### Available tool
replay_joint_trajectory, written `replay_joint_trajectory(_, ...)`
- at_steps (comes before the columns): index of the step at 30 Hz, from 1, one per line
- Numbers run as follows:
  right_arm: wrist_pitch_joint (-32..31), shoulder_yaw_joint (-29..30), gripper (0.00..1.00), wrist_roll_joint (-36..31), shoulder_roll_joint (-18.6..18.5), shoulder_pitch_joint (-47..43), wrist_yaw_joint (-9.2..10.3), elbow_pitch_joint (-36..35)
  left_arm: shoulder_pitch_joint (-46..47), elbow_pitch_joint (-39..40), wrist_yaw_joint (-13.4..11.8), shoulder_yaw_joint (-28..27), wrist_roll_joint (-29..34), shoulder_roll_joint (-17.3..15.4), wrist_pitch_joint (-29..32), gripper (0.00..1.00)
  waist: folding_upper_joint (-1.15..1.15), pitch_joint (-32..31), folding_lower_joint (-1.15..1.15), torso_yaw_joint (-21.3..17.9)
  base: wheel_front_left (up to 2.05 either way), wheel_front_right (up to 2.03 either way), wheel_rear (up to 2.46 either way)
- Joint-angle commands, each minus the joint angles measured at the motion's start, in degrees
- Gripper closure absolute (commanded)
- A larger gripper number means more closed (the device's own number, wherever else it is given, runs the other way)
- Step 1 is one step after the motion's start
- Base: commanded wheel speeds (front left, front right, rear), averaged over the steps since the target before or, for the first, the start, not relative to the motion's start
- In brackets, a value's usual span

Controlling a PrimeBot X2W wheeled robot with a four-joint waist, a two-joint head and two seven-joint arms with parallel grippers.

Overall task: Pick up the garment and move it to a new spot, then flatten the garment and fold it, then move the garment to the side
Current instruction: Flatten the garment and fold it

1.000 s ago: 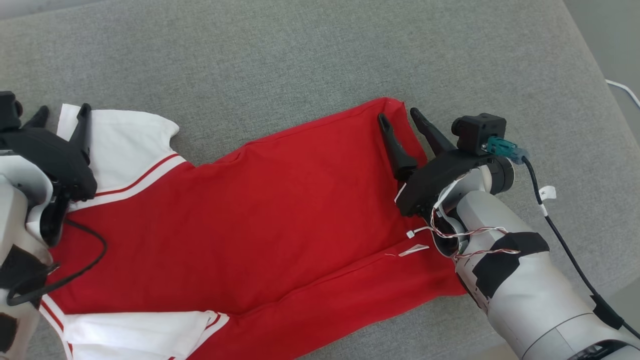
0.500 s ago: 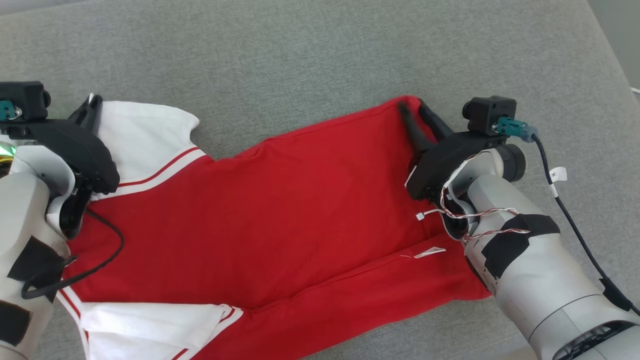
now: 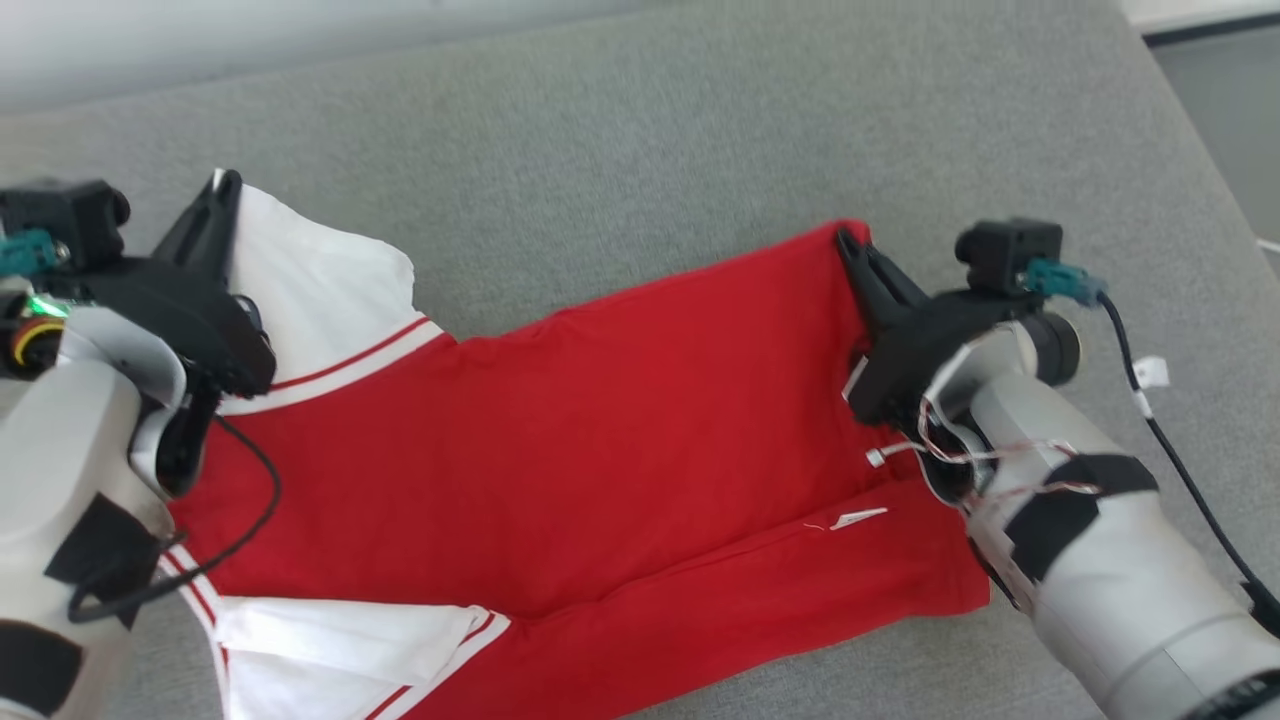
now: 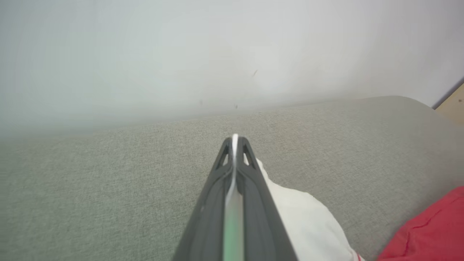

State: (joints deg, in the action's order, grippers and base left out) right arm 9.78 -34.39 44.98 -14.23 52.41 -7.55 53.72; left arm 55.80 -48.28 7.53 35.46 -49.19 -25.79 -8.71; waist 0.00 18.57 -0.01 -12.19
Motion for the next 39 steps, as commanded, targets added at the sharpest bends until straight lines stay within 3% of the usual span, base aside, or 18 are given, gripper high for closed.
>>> replay_joint_trajectory(1,-0.14,-0.33,1.0,0.81,-0.81,-1.16,0.14,-0.87,-1.35,0.64,-0.11,0.23,-0.53,-0.18,-0.7,1.0,0.0,-2.48,0.01,1.3,0.0,0.0,0.0)
replay_joint_trajectory(9,-1.97,-3.45,1.0,6.47,-9.48,-11.1,0.14,-12.94,-11.4,12.38,-0.58,0.14,-2.11,-3.14,-5.03,1.0,0.0,-6.51,0.01,4.0,0.0,0.0,0.0)
replay_joint_trajectory(17,-3.06,-2.41,1.0,10.9,-15.97,-21.18,0.14,-21.72,-27.65,31.8,-7.52,-0.37,-1.14,-5.46,-6.2,1.0,0.0,-8.1,0.01,7.08,0.0,0.0,0.0)
replay_joint_trajectory(23,-3.72,-0.19,1.0,11.33,-19.19,-25.31,0.14,-23.6,-37.48,41.79,-12.09,-0.16,-1.15,-6.3,-6.33,1.0,0.0,-8.46,0.01,8.31,0.0,0.0,0.0)
replay_joint_trajectory(32,-4.58,1.66,1.0,11.01,-20.26,-27.8,0.14,-21.59,-45.61,45.05,-14.24,-1.47,-1.47,-4.56,-6.48,1.0,0.0,-8.98,0.01,10.19,0.0,0.0,0.0)
replay_joint_trajectory(39,-5.76,2.35,1.0,12.25,-21.03,-31.19,0.14,-23.04,-48.45,41.53,-13.17,-0.63,0.21,-1.95,-6.49,1.0,0.0,-9.8,0.01,11.24,0.0,0.0,0.0)
